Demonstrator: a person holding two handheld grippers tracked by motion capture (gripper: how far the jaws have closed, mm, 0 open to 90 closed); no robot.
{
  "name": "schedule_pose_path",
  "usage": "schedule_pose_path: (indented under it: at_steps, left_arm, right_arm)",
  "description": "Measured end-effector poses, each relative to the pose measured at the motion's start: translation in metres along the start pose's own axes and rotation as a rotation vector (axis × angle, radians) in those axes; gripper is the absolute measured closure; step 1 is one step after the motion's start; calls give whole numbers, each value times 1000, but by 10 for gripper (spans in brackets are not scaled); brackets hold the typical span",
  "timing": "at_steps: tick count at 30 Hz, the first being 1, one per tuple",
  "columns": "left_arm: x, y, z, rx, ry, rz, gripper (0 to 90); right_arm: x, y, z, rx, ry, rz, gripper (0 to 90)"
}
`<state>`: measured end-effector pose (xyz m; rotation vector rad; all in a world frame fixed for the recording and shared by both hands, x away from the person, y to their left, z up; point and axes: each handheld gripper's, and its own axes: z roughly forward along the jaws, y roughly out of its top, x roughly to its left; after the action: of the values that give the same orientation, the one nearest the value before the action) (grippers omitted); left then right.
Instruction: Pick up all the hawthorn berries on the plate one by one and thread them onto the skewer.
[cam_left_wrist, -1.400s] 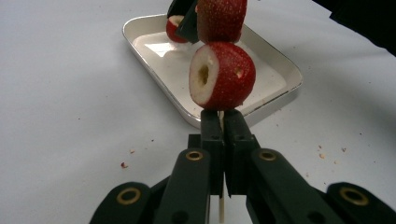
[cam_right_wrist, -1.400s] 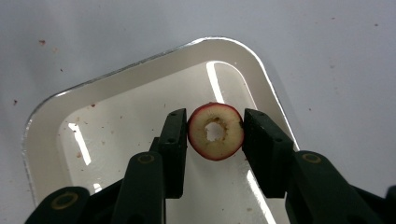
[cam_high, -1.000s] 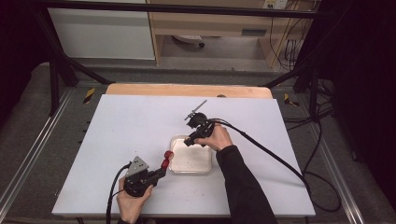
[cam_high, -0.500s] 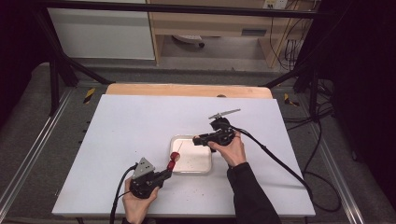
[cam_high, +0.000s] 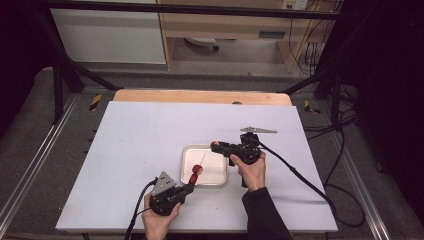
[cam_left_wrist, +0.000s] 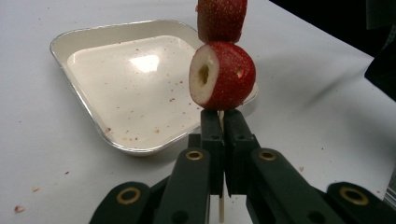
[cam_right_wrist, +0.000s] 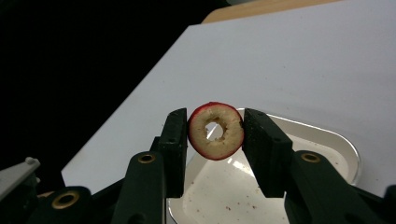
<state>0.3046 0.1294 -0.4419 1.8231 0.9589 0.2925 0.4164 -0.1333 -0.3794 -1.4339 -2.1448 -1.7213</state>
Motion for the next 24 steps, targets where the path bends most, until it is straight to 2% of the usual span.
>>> schedule_pose_path:
  at_steps: [7, 16, 24]
  left_arm:
    - [-7, -1, 4, -24, 10, -21, 883]
    - [-14, -2, 13, -32, 18, -42, 882]
    - [-18, -1, 21, -63, 28, -69, 882]
  right_arm:
    - [-3, -10, -2, -113, 43, 52, 619]
    - [-3, -17, -2, -205, 75, 62, 620]
    - [-2, -21, 0, -262, 95, 101, 620]
